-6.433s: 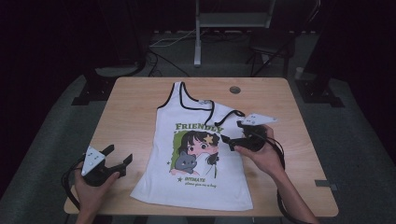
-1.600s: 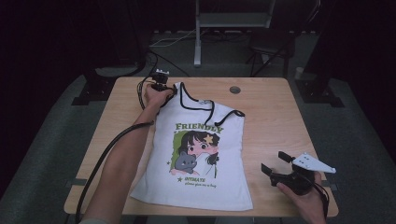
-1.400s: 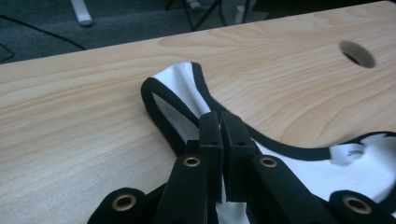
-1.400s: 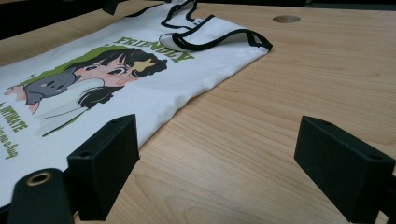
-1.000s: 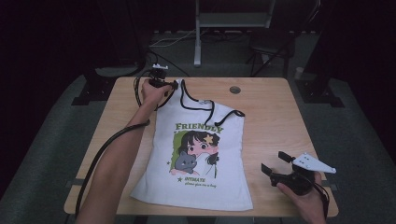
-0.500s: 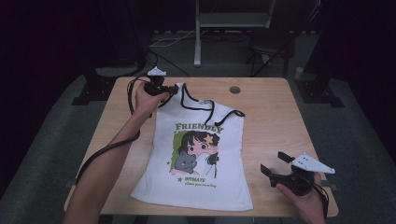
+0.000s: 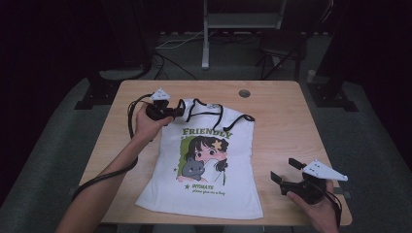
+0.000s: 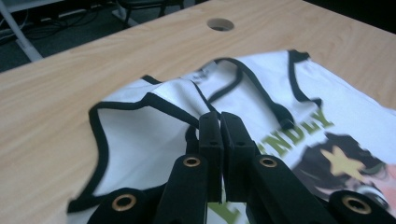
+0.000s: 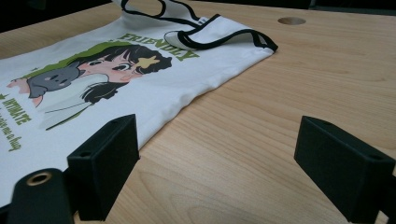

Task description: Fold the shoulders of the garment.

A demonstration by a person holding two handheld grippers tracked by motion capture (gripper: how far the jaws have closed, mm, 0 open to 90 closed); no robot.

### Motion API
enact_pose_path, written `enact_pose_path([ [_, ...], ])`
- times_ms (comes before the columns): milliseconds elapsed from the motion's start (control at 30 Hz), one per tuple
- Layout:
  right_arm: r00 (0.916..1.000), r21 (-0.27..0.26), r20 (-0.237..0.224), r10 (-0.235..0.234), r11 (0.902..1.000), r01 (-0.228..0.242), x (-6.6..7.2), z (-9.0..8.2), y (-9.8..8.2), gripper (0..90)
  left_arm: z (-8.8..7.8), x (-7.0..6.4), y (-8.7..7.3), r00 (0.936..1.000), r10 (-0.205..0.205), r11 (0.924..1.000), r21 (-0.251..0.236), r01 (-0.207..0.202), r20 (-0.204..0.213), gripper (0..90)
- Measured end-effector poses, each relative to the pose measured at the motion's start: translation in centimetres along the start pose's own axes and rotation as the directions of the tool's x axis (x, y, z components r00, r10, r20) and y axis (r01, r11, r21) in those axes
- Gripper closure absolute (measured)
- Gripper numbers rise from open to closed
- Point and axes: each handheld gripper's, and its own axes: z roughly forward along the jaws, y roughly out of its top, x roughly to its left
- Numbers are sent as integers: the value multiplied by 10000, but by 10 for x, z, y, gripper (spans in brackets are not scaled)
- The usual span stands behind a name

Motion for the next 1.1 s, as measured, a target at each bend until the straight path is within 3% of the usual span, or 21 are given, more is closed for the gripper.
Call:
enact_pose_path([
  [233, 10000, 38, -29, -23, 10000, 23, 1, 0, 0, 133, -6, -28, -28, 9987, 329, 9989, 317, -342, 401, 881],
  [433, 9999, 26, -85, -134, 9999, 134, 2, 1, 0, 133, -8, -38, -44, 9975, 459, 9969, 617, -493, 542, 877],
  [667, 9999, 50, -108, -124, 9999, 125, 3, 1, 0, 133, -7, -35, -32, 9953, 963, 9945, 412, -964, 46, 710],
  [800, 9999, 68, -115, -112, 9999, 113, 3, 1, 0, 132, 2, -32, -22, 9899, 1386, 9889, 577, -1367, -299, 614],
  [833, 9998, 69, -117, -131, 9999, 132, 3, 1, 0, 133, 10, -29, -17, 9848, 1669, 9837, 752, -1631, -475, 614],
  [1033, 9998, 73, -148, -122, 9999, 123, 4, 1, 0, 133, 31, -17, -9, 9787, 1999, 9743, 1151, -1934, -471, 556],
  [1100, 9998, 57, -162, -121, 9999, 122, 4, 1, 0, 133, 38, -13, -7, 9776, 2103, 9697, 1288, -2074, -91, 543],
])
